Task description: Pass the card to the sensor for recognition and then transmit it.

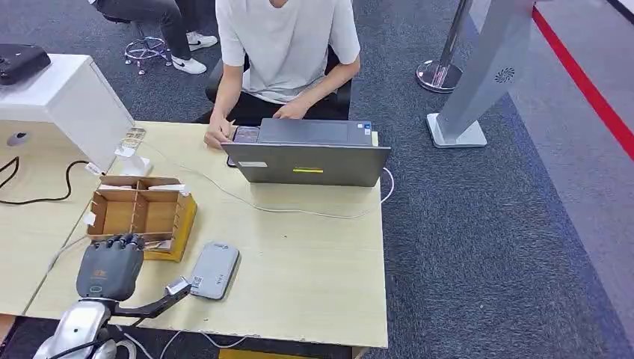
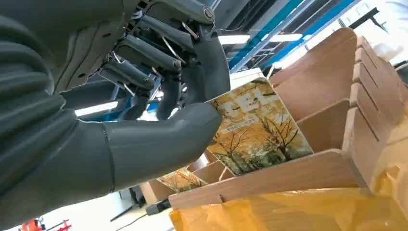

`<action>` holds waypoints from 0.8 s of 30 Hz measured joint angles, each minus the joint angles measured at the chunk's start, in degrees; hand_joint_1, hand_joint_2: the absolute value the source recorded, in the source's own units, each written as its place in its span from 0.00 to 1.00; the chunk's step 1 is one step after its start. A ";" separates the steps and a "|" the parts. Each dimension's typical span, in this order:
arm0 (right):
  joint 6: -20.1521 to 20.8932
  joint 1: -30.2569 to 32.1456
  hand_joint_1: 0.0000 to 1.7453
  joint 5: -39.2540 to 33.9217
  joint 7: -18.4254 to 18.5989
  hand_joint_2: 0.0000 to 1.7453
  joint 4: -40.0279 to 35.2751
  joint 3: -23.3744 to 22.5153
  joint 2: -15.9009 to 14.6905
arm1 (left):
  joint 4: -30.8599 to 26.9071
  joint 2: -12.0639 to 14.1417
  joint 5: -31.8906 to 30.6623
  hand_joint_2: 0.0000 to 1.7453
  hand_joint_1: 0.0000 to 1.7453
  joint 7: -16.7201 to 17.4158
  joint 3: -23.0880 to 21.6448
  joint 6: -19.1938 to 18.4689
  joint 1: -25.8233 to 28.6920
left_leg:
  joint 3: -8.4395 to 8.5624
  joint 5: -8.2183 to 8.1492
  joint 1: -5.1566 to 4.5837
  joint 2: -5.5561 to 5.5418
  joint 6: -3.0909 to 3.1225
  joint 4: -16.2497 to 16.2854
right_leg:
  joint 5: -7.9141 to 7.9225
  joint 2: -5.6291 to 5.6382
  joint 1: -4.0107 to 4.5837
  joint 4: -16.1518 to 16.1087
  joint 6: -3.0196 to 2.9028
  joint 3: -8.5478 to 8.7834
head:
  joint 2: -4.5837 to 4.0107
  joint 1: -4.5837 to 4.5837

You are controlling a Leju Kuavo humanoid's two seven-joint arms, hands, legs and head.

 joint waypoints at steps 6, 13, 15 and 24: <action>-0.02 0.00 0.00 -0.59 -0.13 1.00 0.00 0.09 -0.02 | 0.04 -0.20 -0.98 1.00 1.00 0.11 0.02 2.64 0.05 | 0.00 0.00 0.00 -0.01 0.00 0.00 | 0.00 -0.01 0.00 0.00 0.00 0.01 | 0.00 0.00; -0.35 0.03 0.00 -1.99 -0.39 1.00 0.00 0.09 -0.02 | -5.38 -1.03 -1.03 1.00 1.00 -1.16 0.00 5.09 1.90 | 0.00 0.00 0.00 -0.01 0.00 0.00 | 0.00 -0.01 -0.01 0.00 0.00 -0.01 | 0.00 -0.02; -0.37 0.04 0.00 -2.45 -0.42 1.00 0.00 0.09 -0.02 | -8.88 -1.42 -1.20 1.00 1.00 -1.22 -0.35 4.98 2.53 | 0.00 0.00 0.00 -0.01 0.00 0.01 | 0.00 0.00 -0.01 -0.01 0.00 -0.02 | 0.00 -0.02; -4.00 -0.38 0.00 -4.02 0.15 1.00 -0.04 0.09 0.72 | -22.52 -1.44 -1.38 1.00 1.00 -1.68 -4.50 5.16 2.50 | 0.02 0.00 0.00 -0.02 0.00 0.01 | 0.00 -0.03 0.00 0.00 0.00 0.00 | 0.00 0.00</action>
